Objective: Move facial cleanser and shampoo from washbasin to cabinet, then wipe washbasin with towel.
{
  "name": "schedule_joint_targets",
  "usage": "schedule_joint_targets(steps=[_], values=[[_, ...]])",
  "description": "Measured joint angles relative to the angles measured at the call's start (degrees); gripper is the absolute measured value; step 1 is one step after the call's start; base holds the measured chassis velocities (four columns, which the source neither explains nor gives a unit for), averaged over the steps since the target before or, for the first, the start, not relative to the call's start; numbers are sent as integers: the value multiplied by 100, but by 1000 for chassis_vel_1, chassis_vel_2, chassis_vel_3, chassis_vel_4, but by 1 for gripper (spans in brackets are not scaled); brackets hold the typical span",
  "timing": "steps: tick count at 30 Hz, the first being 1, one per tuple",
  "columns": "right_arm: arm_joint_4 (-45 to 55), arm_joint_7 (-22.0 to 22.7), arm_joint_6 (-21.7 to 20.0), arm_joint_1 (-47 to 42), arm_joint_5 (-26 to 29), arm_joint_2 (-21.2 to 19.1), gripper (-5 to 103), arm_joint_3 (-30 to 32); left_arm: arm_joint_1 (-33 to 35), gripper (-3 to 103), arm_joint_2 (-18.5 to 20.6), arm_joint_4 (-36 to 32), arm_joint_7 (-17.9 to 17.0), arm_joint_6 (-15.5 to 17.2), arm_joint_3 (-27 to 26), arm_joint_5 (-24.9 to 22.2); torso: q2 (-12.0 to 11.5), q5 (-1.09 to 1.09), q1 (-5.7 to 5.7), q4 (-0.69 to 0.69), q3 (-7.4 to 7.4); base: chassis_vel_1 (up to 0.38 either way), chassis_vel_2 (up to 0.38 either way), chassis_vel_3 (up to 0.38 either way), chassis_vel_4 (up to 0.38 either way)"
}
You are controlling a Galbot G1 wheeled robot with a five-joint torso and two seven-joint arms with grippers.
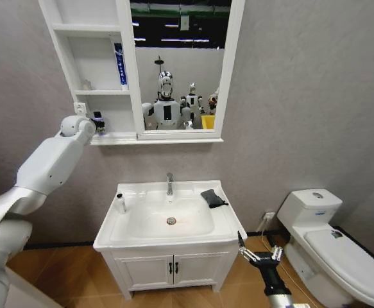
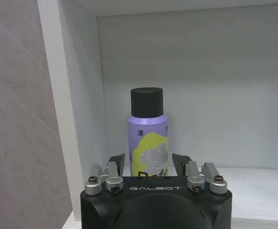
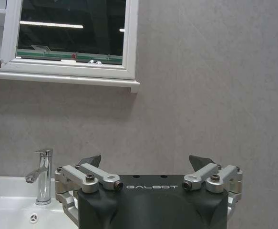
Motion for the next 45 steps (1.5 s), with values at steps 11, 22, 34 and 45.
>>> schedule_joint_targets(steps=[11, 22, 34, 45], values=[[-1, -4, 35, -27, -38, 38, 100, -40, 937, 92, 792, -1617, -330, 58, -741, -492, 0, 6, -2, 1, -2, 0, 0, 0, 0], [-57, -5, 46, -29, -90, 92, 100, -67, 4630, 100, 2028, -4017, 362, -1818, -2134, 396, 1, 5, -3, 5, -2, 0, 0, 0, 0], [-77, 26, 165, -100, -49, 147, 100, 40, 6876, 100, 820, -3253, 578, -2919, -2510, 2371, 1, 6, -3, 2, -2, 0, 0, 0, 0], [-127, 55, 182, -108, 91, 56, 100, 133, 6624, 100, 171, -2371, 922, -2889, -2255, 2759, 1, 7, -2, 2, -2, 0, 0, 0, 0]])
